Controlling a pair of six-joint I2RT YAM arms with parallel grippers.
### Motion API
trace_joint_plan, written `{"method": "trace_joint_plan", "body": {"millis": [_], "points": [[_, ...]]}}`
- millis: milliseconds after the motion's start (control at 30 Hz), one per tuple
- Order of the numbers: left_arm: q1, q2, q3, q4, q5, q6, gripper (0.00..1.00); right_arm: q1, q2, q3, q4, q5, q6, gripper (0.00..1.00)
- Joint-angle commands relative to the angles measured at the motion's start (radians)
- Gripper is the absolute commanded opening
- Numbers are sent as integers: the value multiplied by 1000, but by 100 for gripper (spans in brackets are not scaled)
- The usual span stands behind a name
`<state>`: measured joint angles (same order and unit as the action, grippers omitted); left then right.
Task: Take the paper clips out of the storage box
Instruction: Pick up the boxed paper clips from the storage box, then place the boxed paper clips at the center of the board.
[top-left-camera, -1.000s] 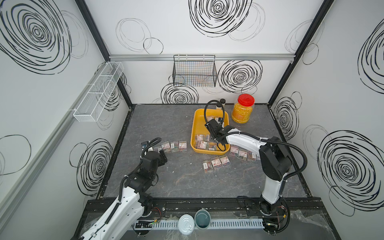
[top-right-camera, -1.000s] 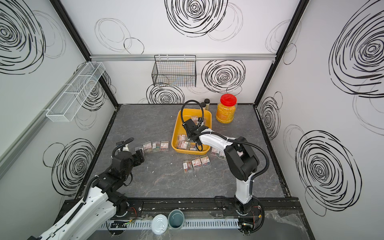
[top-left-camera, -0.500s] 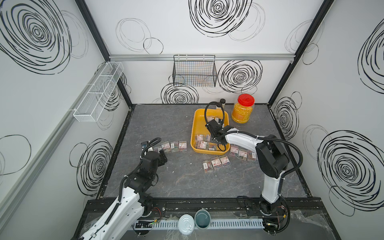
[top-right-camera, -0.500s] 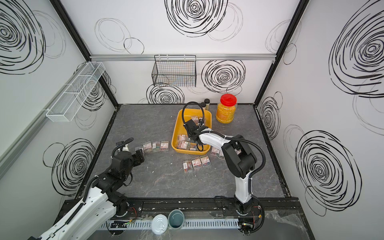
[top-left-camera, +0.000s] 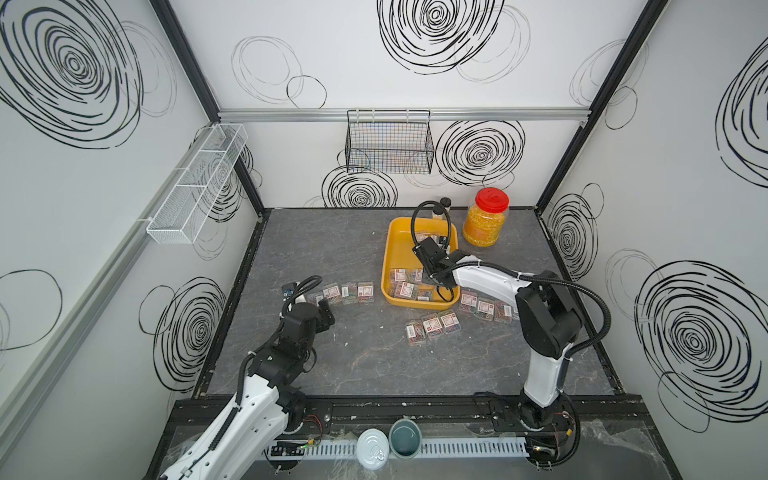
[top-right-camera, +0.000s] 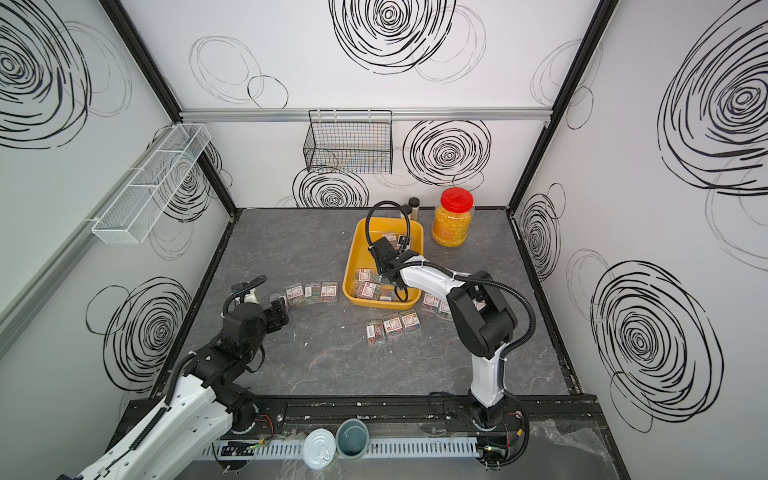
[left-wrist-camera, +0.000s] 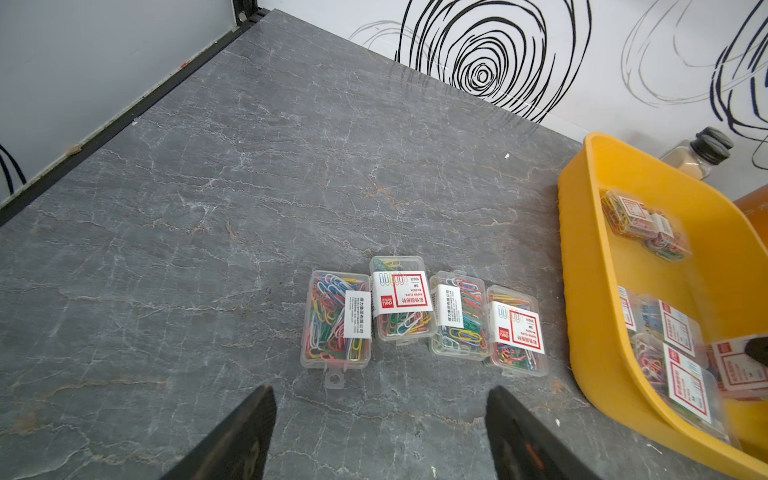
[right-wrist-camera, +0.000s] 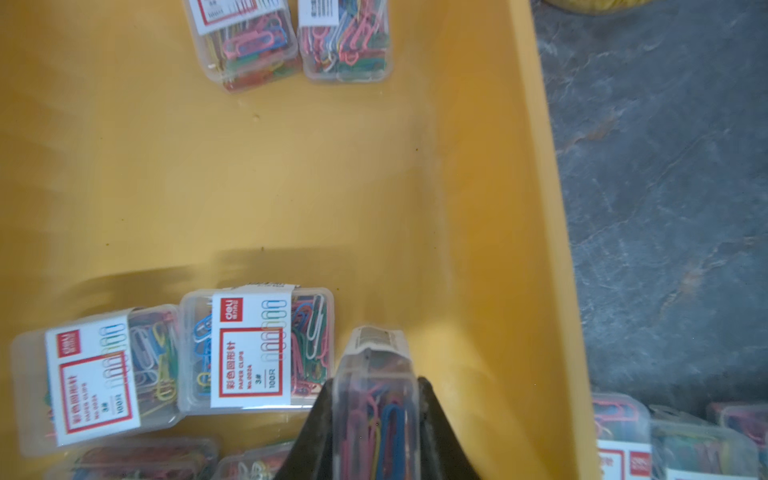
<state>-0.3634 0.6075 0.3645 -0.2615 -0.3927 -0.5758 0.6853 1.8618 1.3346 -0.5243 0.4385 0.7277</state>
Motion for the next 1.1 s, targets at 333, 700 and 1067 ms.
{"method": "trace_joint_plan", "body": {"millis": [333, 700, 1067], "points": [[12, -44, -17, -23, -25, -21, 87, 209, -642, -461, 130, 248, 246, 14], [13, -96, -30, -33, -17, -24, 88, -2, -1344, -1072, 262, 132, 450, 13], [13, -97, -31, -34, -19, -25, 88, -92, -1327, -1213, 428, -73, 534, 12]]}}
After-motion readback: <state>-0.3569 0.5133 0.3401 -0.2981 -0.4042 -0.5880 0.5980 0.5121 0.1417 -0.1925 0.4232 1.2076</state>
